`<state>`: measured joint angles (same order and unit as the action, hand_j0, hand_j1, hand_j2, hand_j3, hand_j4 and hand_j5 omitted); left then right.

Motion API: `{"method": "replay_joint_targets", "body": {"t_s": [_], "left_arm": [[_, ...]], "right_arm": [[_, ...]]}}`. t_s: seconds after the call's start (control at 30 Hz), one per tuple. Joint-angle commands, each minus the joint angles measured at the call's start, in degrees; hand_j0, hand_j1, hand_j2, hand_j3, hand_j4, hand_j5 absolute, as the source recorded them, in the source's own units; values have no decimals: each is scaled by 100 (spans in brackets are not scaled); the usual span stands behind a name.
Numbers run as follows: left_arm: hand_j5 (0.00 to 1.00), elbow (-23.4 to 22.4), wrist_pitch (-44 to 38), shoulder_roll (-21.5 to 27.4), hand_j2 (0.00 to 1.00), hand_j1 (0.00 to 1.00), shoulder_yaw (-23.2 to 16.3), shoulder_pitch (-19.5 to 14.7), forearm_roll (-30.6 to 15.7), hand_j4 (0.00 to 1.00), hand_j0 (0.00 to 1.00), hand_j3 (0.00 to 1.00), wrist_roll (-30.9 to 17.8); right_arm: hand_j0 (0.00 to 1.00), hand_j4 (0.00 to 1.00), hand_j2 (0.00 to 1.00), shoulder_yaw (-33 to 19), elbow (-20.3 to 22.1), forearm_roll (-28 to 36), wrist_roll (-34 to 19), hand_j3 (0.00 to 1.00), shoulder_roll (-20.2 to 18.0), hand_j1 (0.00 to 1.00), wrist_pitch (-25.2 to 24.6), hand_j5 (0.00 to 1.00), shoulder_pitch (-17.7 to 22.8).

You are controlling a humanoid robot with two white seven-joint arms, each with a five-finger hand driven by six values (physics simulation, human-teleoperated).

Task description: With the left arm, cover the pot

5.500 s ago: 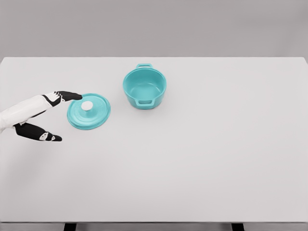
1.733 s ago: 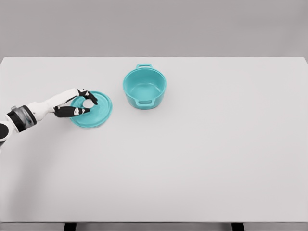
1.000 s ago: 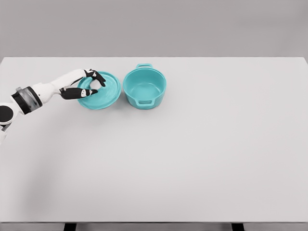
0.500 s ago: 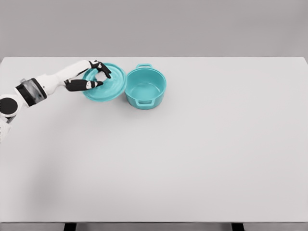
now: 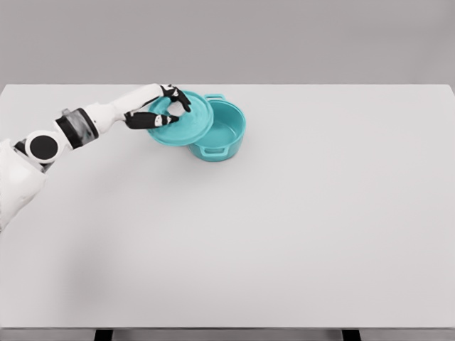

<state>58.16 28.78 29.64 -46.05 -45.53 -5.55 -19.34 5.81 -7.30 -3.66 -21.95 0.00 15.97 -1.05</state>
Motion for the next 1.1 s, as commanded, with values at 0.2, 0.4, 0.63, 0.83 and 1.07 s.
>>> {"method": "replay_joint_targets", "body": {"t_s": [0.2,0.4,0.63,0.83,1.07], "left_arm": [[49,-191,-48,-292,49,49,-89,-105,10,49,49,49,-8],[49,-455,-48,-591,49,49,-53,-202,204,49,49,49,-87],[49,-587,-48,-758,49,49,-62,-290,221,49,49,49,-87],[49,-578,5,-766,49,49,-18,-290,221,49,49,49,-70],[48,-578,40,-845,48,48,-9,-281,230,48,48,48,-35]], "right_arm": [[100,100,100,-1,0,-3,-2,100,0,100,3,100,0],[100,100,100,-1,0,-3,-2,100,0,100,3,100,0],[100,100,100,-1,0,-3,-2,100,0,100,3,100,0],[100,100,100,-1,0,-3,-2,100,0,100,3,100,0],[100,100,100,-1,0,-4,-2,100,0,100,3,100,0]]}}
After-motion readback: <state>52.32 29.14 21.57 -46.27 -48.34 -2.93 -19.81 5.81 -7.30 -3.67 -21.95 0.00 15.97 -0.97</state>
